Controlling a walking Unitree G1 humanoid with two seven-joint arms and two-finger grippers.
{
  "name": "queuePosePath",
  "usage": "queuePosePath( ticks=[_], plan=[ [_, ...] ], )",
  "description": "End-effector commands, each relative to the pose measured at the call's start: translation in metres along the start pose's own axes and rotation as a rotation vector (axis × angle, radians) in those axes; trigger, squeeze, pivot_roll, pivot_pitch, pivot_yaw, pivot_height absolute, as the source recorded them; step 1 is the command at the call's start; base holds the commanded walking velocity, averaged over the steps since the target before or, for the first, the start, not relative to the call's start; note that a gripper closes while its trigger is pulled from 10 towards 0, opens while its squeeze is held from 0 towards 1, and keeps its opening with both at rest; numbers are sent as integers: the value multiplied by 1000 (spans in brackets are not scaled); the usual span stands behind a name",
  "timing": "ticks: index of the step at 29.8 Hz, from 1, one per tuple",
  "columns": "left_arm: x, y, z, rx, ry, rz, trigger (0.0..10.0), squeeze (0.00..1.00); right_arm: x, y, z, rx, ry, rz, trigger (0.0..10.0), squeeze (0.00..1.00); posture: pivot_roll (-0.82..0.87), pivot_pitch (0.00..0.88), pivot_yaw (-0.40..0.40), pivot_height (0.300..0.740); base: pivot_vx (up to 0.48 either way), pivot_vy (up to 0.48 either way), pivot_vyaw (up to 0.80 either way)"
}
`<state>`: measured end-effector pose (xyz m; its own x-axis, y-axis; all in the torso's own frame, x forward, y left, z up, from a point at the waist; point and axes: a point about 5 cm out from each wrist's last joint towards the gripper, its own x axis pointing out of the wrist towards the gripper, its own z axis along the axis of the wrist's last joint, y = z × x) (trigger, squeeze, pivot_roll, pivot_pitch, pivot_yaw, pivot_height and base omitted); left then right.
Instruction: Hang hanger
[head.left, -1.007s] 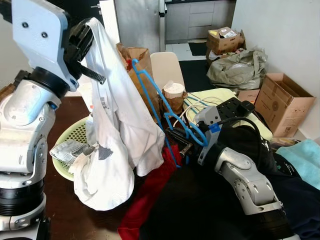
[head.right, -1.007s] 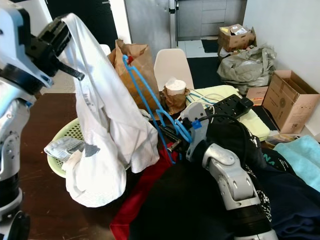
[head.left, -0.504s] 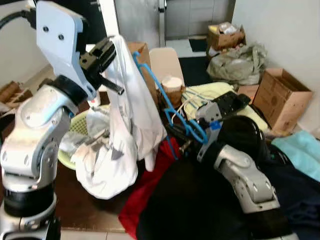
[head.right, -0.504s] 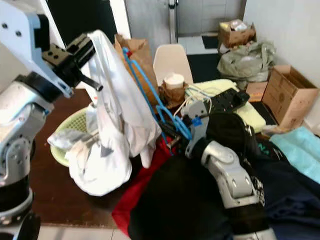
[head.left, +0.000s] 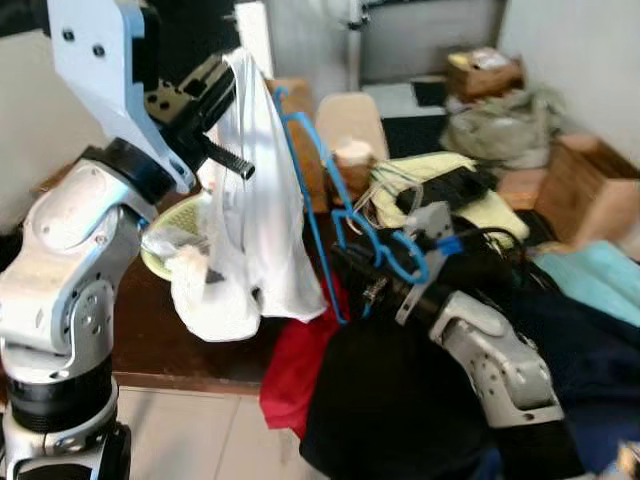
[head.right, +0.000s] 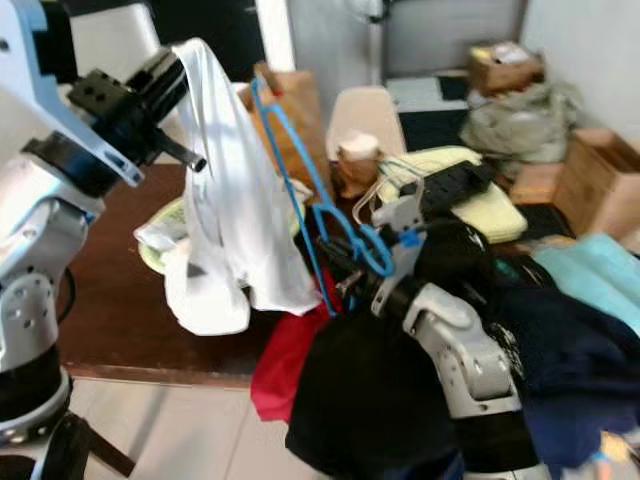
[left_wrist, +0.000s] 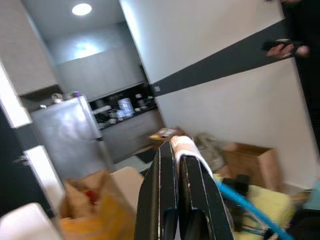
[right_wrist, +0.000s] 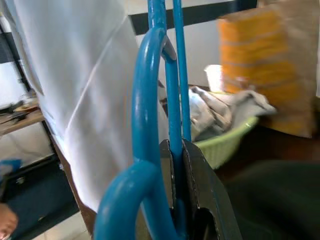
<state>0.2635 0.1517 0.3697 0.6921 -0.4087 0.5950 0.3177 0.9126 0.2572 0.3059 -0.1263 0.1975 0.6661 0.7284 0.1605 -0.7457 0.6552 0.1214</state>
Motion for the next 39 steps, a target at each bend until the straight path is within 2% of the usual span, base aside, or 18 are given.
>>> queuePosePath(
  ticks=[1, 3, 5, 10, 13, 16, 19, 20, 26, 29, 30, 31, 34, 39],
  plan=[
    [-5, 19, 6, 75, -20, 120, 10000, 0, 5, 7, 1, 30, -12, 23, 10000, 0, -104, 0, 50, 736, 0, 0, 0],
    [-4, 38, 16, 127, -58, 241, 10000, 0, 6, 10, -3, 45, -10, 25, 10000, 0, -102, 0, 47, 736, 0, 0, 0],
    [-3, 42, 20, 138, -75, 270, 10000, 0, 7, 12, -4, 50, -8, 26, 10000, 0, -102, 0, 46, 736, 0, 0, 0],
    [0, 43, 27, 94, -112, 265, 10000, 0, 9, 14, -5, 73, -20, 24, 10000, 0, -101, 0, 45, 736, 0, 0, 0],
    [2, 39, 30, 73, -130, 244, 10000, 0, 10, 14, -4, 97, -39, 21, 10000, 0, -100, 0, 43, 736, 0, 0, 0],
    [6, 30, 36, 13, -170, 194, 10000, 0, 12, 13, 5, 198, -118, 15, 10000, 0, -100, 0, 42, 736, 0, 0, 0],
    [8, 27, 37, -16, -183, 177, 10000, 0, 12, 11, 8, 236, -149, 11, 10000, 0, -100, 0, 41, 736, 0, 0, 0],
    [9, 22, 38, -56, -200, 146, 10000, 0, 11, 8, 13, 279, -188, 1, 10000, 0, -100, 0, 40, 736, 0, 0, 0],
    [10, 18, 39, -75, -208, 128, 10000, 0, 11, 6, 16, 294, -207, -7, 10000, 0, -99, 0, 41, 736, 0, 0, 0],
    [16, 4, 35, -189, -207, 63, 10000, 0, 10, -2, 22, 303, -240, -40, 10000, 0, -95, 0, 42, 736, 0, 0, 0],
    [16, 4, 35, -189, -207, 63, 10000, 0, 10, -2, 22, 303, -240, -40, 10000, 0, -95, 0, 42, 736, 0, 0, 0],
    [17, -2, 30, -222, -189, 31, 10000, 0, 10, -3, 24, 301, -245, -45, 10000, 0, -94, 0, 45, 736, 0, 0, 0],
    [17, -9, 23, -252, -148, -12, 10000, 0, 10, -5, 25, 297, -249, -49, 10000, 0, -94, 0, 50, 736, -107, 0, 0],
    [17, -13, 12, -271, -95, -42, 10000, 0, 8, -5, 25, 282, -232, -54, 10000, 0, -96, 0, 58, 736, -364, 0, 0]
  ],
)
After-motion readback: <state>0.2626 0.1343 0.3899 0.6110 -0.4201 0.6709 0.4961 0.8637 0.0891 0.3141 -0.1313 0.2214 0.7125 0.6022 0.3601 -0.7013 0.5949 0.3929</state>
